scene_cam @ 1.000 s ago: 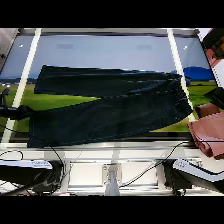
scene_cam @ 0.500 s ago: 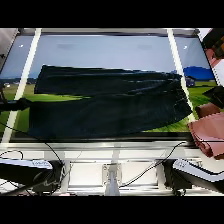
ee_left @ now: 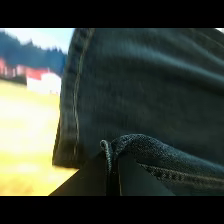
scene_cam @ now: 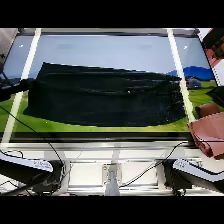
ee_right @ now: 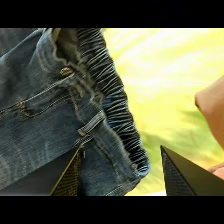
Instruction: Fold the clothes and pants, and hang the long-sleeved shirts on hangers.
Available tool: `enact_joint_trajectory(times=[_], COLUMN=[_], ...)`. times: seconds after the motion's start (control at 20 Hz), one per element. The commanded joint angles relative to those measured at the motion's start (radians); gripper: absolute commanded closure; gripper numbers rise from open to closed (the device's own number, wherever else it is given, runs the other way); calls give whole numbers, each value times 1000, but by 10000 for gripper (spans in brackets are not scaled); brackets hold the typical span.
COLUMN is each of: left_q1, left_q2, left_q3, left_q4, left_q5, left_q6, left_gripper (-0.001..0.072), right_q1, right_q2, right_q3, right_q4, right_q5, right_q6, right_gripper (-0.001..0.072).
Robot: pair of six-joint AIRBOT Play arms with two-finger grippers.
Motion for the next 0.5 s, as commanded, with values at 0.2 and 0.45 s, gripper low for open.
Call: enact_joint_trajectory(times=[0.2,0.45], left_q1=[-26,90], left_q2=[20,179], left_q3=[3,3], left_q4=[-4,-3], left_q5=[108,40], left_q6=[-11,-11], left_gripper=[10,14], right_q1=[-3,-3], right_q2=[5,30], right_q3=[0,1], right_q4=[-33,-60], right_q5=[-4,-3], right_q6=[-13,-24], right_gripper=[170,293])
